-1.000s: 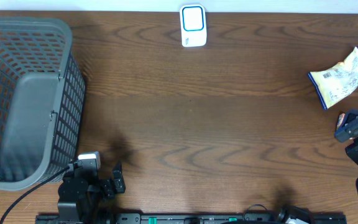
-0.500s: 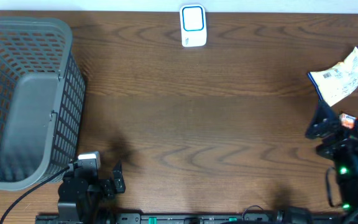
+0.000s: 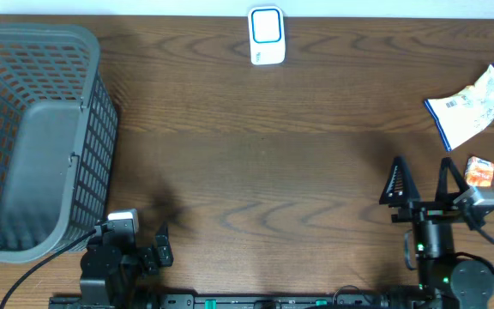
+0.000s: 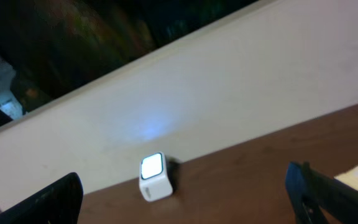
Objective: Scan the item barcode
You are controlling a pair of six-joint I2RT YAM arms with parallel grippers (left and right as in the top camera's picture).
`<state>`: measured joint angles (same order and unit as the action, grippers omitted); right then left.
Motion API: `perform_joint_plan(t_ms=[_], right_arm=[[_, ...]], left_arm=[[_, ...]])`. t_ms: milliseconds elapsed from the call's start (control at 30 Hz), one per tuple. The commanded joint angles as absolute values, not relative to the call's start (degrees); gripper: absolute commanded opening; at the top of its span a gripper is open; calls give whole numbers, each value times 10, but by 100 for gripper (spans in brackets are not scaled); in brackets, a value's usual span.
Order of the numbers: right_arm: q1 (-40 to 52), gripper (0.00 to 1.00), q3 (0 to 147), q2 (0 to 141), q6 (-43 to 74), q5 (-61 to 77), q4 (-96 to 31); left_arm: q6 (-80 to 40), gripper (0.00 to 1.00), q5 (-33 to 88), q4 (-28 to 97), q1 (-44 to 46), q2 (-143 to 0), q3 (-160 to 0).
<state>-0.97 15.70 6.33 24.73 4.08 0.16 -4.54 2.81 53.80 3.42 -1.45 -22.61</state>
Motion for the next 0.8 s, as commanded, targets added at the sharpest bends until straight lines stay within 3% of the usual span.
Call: perform_joint_plan(t_ms=[0, 300, 433, 767], right_arm=[[-7, 99, 113, 31, 241, 17, 11], [-9, 99, 8, 3, 241, -16, 24], [-10, 99, 3, 3, 234, -31, -41], [-11, 99, 3, 3, 77, -17, -43]], left_arm=[[-50, 100, 25, 540, 32, -13, -225], [-50, 100, 25, 540, 32, -13, -225], [-50, 100, 25, 540, 32, -13, -225], [-50, 100, 25, 540, 32, -13, -225]])
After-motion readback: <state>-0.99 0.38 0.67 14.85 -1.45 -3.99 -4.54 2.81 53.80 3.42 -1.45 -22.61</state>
